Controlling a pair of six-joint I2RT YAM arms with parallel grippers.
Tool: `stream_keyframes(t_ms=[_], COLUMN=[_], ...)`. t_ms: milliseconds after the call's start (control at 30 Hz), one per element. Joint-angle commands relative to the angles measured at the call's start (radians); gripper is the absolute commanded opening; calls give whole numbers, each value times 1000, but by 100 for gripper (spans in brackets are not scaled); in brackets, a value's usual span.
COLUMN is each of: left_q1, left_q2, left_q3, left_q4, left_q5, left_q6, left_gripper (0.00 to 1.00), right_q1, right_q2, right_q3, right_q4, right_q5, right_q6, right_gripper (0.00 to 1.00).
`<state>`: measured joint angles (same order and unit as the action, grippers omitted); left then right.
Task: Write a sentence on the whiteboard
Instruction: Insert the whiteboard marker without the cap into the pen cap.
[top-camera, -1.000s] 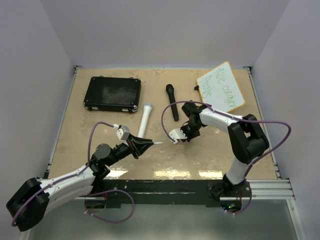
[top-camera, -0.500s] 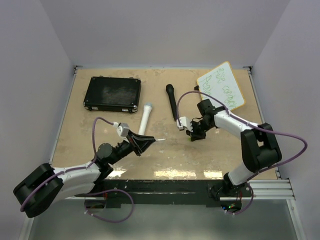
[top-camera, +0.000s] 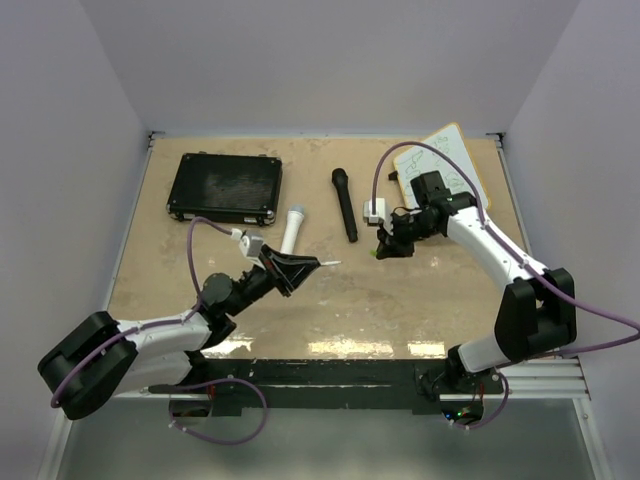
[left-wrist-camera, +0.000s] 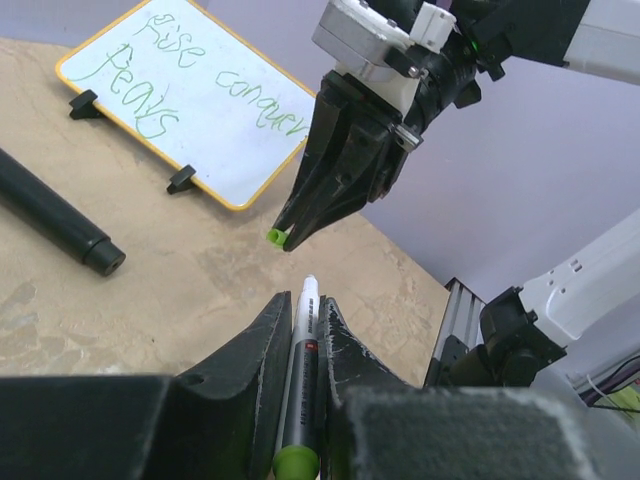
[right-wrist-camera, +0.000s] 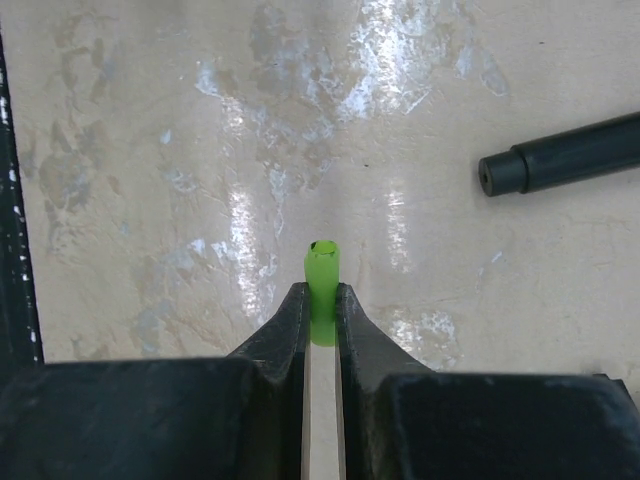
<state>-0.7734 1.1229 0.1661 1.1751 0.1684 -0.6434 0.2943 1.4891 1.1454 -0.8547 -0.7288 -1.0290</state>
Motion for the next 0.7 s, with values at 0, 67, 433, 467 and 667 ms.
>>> stream_keyframes(t_ms=[0, 67, 433, 467, 667], left_q1=[5, 5, 5, 5, 3], left_q2=[-3, -12, -25, -18, 21], left_q3=[87, 114, 285, 300, 365], left_q4=[-69, -171, -531, -543, -612], left_q5=[12, 23, 42, 49, 82], left_q6=[2, 17, 85, 88, 91], left_gripper=[0, 0, 0, 0, 0], right_q1=[26, 48, 83, 85, 94], right_q2=[-33, -44, -85, -89, -92], right_q3=[-61, -105, -151, -154, -162], right_q4=[31, 92, 158, 160, 167], right_q5=[-55, -31, 28, 26, 26], right_q6=[70, 81, 76, 76, 72], right_gripper=[0, 0, 0, 0, 0])
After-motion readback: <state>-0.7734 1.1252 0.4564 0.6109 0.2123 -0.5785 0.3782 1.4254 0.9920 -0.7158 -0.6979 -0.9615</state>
